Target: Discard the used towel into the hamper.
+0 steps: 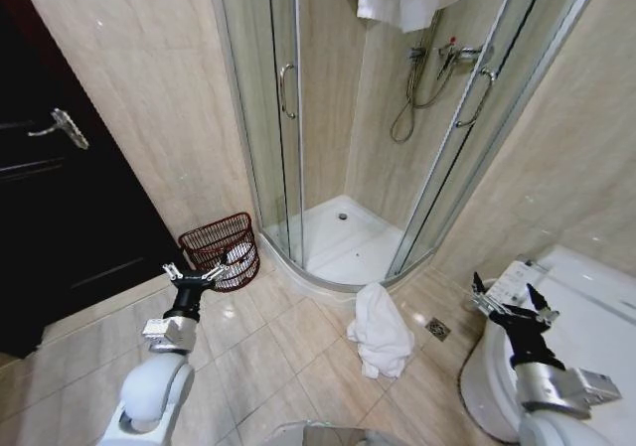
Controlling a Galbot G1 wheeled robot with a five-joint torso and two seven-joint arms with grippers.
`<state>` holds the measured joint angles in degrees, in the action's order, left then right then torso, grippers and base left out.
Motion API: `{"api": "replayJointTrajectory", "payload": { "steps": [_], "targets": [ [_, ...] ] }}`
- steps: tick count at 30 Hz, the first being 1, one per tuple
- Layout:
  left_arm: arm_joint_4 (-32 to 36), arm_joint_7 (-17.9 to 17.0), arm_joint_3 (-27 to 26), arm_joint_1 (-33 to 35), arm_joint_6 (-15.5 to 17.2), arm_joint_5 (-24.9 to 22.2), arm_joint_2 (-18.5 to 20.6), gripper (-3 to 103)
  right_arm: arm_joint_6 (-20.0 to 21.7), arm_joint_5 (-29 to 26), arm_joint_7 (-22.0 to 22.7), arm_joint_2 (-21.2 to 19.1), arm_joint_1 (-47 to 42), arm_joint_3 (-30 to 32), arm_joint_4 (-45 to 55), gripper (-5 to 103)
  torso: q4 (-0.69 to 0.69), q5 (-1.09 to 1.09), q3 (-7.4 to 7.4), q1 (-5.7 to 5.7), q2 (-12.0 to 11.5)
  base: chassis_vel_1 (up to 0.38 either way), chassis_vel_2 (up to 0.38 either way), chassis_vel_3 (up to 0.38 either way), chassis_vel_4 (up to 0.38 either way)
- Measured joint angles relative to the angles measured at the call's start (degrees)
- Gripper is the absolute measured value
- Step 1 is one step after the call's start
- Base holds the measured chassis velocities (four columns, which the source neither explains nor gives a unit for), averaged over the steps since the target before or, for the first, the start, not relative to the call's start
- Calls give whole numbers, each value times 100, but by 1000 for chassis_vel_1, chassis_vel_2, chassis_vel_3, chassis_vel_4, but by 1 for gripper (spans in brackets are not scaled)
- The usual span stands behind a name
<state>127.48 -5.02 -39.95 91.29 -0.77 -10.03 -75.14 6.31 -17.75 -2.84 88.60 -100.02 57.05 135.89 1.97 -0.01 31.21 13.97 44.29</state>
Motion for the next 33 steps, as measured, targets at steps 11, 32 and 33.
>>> {"api": "replayJointTrajectory", "payload": {
  "steps": [11,32,33],
  "targets": [
    [-36,43,41,0,89,-28,-37,100,63,-10,82,-10,-50,90,179,100,0,1,179,130,309,0,0,0,0],
    [80,44,-2,60,72,-64,-17,100,102,-7,109,-16,-2,31,321,100,0,1,491,371,864,0,0,0,0],
    [80,41,-2,58,73,-61,-23,100,100,-28,114,-31,0,42,322,100,0,1,517,389,907,0,0,0,0]
  ]
}}
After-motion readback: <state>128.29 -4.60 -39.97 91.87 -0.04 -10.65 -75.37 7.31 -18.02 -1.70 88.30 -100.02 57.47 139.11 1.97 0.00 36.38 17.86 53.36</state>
